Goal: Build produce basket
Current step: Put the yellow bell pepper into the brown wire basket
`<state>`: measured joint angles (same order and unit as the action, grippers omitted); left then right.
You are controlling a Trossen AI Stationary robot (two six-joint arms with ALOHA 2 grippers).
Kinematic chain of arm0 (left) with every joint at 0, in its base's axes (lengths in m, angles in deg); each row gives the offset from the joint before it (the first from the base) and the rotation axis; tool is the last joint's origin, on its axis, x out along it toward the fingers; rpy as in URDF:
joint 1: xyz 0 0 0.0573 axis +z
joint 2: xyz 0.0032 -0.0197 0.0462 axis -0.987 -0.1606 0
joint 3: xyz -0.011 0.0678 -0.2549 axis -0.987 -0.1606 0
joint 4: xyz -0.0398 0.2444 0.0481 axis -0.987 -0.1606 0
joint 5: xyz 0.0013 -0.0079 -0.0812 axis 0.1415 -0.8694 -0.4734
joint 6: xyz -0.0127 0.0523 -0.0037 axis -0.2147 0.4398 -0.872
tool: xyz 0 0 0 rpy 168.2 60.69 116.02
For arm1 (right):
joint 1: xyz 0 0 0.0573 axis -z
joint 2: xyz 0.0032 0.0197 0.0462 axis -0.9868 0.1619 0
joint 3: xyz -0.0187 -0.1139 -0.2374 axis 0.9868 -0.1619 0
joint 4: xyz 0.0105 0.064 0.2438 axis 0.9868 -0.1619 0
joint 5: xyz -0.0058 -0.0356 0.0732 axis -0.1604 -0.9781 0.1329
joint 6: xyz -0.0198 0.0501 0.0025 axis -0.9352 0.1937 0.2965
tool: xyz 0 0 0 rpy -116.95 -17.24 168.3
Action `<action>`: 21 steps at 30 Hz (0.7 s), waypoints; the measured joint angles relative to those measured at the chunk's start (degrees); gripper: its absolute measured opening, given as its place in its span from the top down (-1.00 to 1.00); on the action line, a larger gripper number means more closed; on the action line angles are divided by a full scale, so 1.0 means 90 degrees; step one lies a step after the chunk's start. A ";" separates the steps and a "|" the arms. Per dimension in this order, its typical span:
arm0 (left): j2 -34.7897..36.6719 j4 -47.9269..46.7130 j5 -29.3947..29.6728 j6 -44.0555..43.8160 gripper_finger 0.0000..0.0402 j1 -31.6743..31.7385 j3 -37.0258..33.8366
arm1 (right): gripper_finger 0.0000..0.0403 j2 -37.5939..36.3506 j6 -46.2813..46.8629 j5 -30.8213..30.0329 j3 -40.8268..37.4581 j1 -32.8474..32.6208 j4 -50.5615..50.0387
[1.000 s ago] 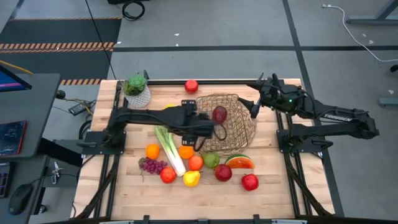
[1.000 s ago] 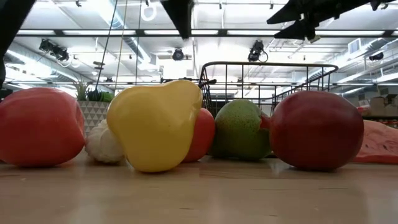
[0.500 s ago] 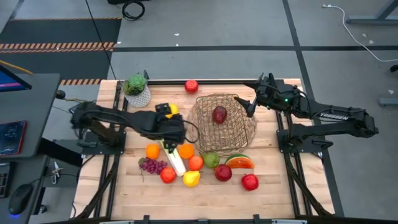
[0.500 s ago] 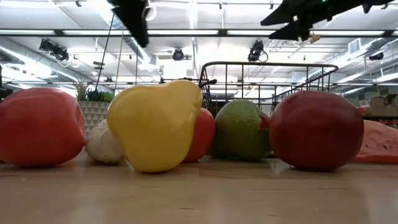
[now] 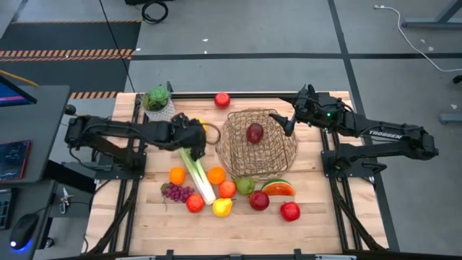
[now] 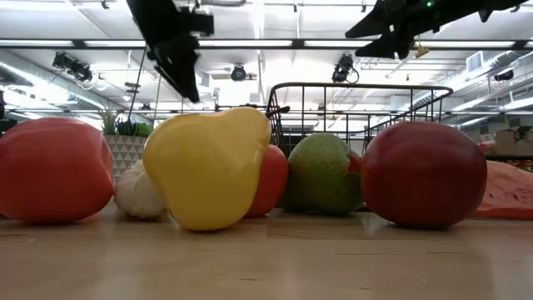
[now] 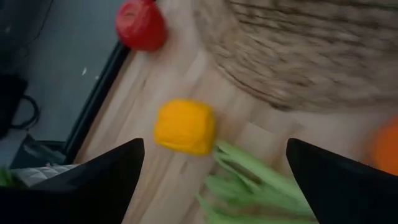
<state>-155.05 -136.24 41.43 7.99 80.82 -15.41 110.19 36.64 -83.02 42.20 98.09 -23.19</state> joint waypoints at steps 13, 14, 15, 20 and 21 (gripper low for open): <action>-0.0012 0.1424 -0.1690 0.0299 -0.99 0.2221 -0.0717 | -0.98 0.0000 0.0027 0.0016 0.0000 0.0001 -0.0199; -0.0012 0.1438 -0.1699 0.0340 -0.99 0.2337 -0.0717 | -0.98 0.0000 0.0027 0.0016 0.0000 0.0001 -0.0199; -0.0012 0.1442 -0.1705 0.0380 -0.99 0.2443 -0.0717 | -0.98 0.0000 0.0027 0.0017 0.0000 0.0001 -0.0198; -0.0012 0.1882 -0.1700 0.0641 -0.99 0.2809 -0.0717 | -0.98 0.0000 0.0047 0.0018 0.0000 0.0001 -0.0199; -0.0012 0.2000 -0.1703 0.0677 -0.99 0.2852 -0.0717 | -0.98 0.0000 0.0089 0.0018 0.0000 0.0001 -0.0199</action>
<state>-155.16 -118.24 26.10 14.09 106.49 -21.86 110.19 37.44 -82.86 42.20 98.09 -24.98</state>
